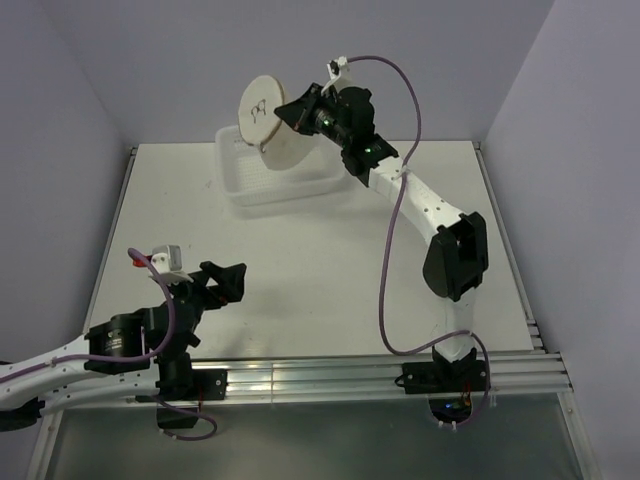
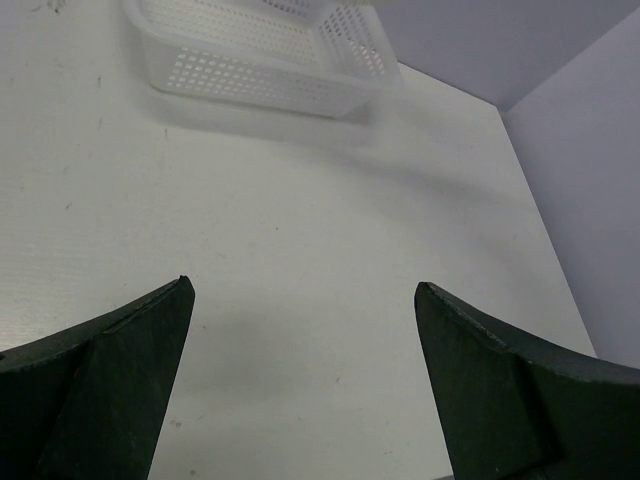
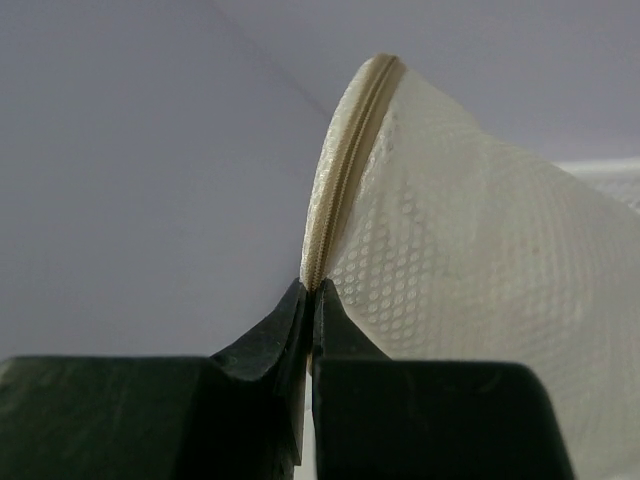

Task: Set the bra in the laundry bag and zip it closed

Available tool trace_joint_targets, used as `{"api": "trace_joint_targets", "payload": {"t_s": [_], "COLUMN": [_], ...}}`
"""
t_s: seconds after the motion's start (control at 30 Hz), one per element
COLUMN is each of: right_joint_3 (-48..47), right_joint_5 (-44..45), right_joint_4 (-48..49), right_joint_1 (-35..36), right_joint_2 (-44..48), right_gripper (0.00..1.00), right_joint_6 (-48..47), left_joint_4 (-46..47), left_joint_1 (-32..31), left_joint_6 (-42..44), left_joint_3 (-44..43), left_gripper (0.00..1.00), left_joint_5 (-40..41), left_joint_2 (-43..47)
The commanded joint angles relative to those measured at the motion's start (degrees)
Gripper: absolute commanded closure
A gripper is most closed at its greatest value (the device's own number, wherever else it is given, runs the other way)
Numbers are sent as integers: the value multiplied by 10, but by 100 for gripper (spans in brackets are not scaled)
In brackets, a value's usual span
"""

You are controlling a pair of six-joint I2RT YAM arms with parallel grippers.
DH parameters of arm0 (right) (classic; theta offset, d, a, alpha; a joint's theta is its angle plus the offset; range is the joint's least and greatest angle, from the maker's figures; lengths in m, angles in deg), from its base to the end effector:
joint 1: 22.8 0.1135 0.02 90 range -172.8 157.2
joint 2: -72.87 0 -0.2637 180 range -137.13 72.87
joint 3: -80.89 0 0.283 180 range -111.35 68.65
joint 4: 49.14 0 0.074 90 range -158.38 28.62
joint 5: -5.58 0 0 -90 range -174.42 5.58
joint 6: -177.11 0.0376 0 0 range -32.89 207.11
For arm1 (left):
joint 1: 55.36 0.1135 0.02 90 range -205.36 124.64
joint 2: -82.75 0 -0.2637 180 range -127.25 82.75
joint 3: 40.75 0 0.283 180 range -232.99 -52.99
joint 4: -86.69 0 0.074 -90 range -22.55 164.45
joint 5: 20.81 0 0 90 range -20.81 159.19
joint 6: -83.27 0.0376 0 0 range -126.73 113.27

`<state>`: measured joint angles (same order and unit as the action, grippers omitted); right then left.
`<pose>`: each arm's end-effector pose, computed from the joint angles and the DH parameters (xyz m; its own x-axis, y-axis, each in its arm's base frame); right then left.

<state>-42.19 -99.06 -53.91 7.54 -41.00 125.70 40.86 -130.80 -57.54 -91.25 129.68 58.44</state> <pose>0.4406 0.2689 0.4085 -0.3883 0.4720 -0.7915 -0.5937 0.5288 0.6066 0.0620 -0.1087 0.3159 -0.2632 -0.5053 -0.8218 0.1056 0.8317 -0.5451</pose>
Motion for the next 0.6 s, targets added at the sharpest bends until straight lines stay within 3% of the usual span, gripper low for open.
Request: {"api": "trace_joint_targets", "payload": {"t_s": [0.0, 0.2, 0.37, 0.4, 0.43, 0.5, 0.53, 0.57], "right_joint_3": [83, 282, 511, 531, 555, 570, 584, 591], "right_joint_5": [-102, -181, -196, -209, -216, -171, -146, -120], "right_joint_4": [86, 85, 187, 192, 182, 144, 105, 88], "right_joint_1": [4, 34, 49, 48, 47, 46, 47, 47], "right_joint_2": [91, 211, 240, 238, 242, 265, 298, 318], "right_gripper": [100, 100, 94, 88, 68, 40, 12, 2], "right_joint_6": [25, 5, 69, 72, 63, 32, -1, -14], "left_joint_4": [46, 87, 153, 163, 173, 201, 209, 232], "left_joint_1": [-1, 0, 4, 6, 11, 21, 38, 49], "left_joint_6": [10, 37, 88, 96, 103, 119, 121, 129], "left_joint_3": [13, 0, 6, 6, 6, 9, 12, 18], "left_gripper": [1, 1, 1, 1, 1, 1, 1, 1], "left_joint_5": [35, 74, 56, 51, 37, 17, 3, -31], "left_joint_2": [-8, -39, -61, -70, -73, -85, -87, -92]}}
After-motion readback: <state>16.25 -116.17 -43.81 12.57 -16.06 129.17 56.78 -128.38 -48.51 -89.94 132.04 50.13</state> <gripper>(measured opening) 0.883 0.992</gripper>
